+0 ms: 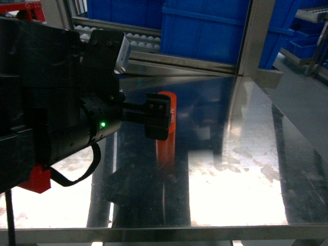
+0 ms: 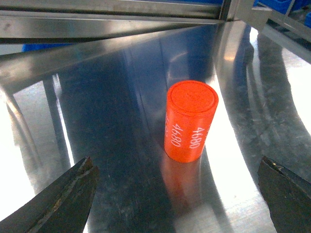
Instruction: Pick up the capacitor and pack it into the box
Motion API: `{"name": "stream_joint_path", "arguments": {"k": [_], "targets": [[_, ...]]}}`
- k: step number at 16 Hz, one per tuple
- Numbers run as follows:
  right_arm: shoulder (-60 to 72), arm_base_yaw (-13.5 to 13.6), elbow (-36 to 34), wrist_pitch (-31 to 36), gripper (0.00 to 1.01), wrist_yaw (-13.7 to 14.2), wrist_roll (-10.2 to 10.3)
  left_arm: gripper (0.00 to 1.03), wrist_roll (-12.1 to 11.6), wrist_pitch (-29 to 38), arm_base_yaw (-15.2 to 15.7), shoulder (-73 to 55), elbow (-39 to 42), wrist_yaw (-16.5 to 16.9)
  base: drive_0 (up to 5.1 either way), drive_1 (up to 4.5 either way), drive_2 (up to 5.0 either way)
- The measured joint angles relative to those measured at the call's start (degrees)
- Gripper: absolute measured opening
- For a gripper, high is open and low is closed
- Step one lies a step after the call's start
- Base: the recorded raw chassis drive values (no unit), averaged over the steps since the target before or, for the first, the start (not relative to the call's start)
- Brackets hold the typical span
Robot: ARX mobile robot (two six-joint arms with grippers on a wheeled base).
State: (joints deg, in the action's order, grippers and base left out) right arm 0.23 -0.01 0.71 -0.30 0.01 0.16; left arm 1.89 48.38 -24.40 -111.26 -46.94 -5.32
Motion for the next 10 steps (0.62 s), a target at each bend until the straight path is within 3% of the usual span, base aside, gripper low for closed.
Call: {"name": "stream_joint_path", "arguments": {"k": [3, 10], "targets": [[0.00, 0.00, 0.00, 0.00, 0.98, 0.00, -0.02, 0.98, -0.66, -1.73, -0.48, -7.63, -6.99, 1.31, 0.0, 0.00, 0.0], [0.00, 0.00, 0.00, -0.02, 0.98, -0.02, -0.02, 0.98, -0.37, -5.05, 1.20, -22.43, -23.85, -0.07, 0.0, 0.00, 0.0]]}}
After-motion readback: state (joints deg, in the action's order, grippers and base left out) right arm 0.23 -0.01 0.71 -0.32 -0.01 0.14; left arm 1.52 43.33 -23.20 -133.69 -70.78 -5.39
